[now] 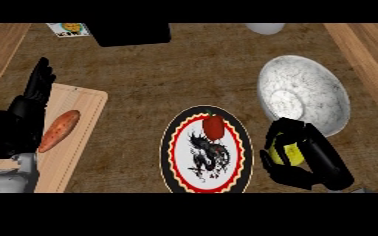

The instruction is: Pick the pear from the plate and place it in the bowl

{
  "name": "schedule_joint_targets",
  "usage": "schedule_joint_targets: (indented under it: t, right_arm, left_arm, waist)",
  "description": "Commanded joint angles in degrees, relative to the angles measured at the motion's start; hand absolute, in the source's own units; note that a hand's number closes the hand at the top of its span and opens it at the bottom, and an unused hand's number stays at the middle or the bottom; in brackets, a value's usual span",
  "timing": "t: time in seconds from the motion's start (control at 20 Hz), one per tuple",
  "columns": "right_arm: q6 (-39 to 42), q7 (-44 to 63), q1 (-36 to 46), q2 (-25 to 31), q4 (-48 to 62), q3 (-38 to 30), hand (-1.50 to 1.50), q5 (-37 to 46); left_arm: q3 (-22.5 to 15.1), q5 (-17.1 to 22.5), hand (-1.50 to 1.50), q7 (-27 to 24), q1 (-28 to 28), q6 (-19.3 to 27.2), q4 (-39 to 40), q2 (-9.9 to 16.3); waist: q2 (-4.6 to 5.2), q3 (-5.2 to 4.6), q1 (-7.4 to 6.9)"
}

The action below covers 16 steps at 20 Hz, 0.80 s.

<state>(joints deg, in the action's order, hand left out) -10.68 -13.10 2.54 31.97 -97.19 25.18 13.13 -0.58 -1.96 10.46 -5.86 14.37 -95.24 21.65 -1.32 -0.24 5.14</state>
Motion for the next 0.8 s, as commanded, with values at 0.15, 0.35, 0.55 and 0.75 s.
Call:
schedule_joint_targets:
  t: [0.15, 0.35, 0.55, 0.75]
  right_arm:
    - [1.32, 7.16, -1.31, 5.12, -9.32, -13.83, 1.50, -5.80]
    - [0.60, 2.90, 3.61, 4.62, 0.73, -17.98, 1.50, -2.23]
    - [-4.28, 0.73, 10.46, 3.57, 12.63, -17.79, 1.50, 6.57]
    - [-6.15, -2.76, 18.01, 1.27, 24.90, -18.05, 1.50, 11.55]
  left_arm:
    - [-0.71, -0.36, 0.00, -1.68, -4.63, -2.16, 3.69, -1.77]
    - [-3.70, -2.84, 0.00, 1.26, -4.03, -0.82, 0.00, -4.30]
    - [-0.98, -1.17, 0.00, -1.28, -6.78, -3.41, 4.70, -2.60]
    - [-2.78, -3.14, 0.00, -0.18, -7.29, -2.35, 4.04, -4.85]
  waist:
    - [1.27, 0.21, -4.42]
    - [1.33, 0.27, -5.30]
    - [1.57, 0.24, -5.89]
    - [1.51, 0.27, -6.14]
